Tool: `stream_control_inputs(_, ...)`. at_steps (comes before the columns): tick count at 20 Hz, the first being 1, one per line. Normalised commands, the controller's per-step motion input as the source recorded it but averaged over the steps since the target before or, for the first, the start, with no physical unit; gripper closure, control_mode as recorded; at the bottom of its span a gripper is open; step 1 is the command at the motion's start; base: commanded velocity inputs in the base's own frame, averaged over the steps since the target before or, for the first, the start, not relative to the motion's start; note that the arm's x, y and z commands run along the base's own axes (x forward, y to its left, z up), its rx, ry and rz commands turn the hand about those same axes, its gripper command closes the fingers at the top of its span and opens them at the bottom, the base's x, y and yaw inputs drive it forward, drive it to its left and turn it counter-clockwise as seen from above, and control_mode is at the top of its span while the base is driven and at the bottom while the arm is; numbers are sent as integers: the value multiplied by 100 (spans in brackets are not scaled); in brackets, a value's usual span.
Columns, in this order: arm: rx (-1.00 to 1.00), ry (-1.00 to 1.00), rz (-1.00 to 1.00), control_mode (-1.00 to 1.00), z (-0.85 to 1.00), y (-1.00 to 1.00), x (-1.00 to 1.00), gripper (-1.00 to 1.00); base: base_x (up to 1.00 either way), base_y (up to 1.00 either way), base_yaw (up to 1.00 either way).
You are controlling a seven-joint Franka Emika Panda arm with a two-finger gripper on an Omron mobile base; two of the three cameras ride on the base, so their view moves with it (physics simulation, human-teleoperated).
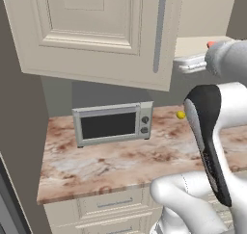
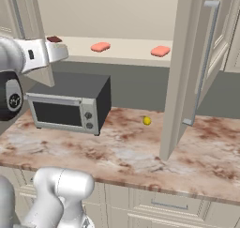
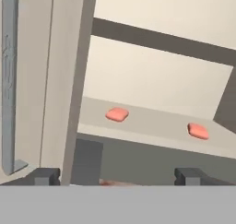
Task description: Pick the bar soap and bar soap from the cabinet and place them on the counter.
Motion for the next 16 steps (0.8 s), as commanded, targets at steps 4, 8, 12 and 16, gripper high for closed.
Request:
stream_control_inputs(4,12,0,28,-100,0,-43,0,-100,0,0,0)
stream_control_inputs(8,13,-4,29,-100,3,-41,0,-100,0,0,0)
stream_control_inputs(12,13,-10,28,-100,5,-34,0,-100,0,0,0)
stream_control_inputs(16,10,-12,23,-100,4,-21,10,-100,0,0,0)
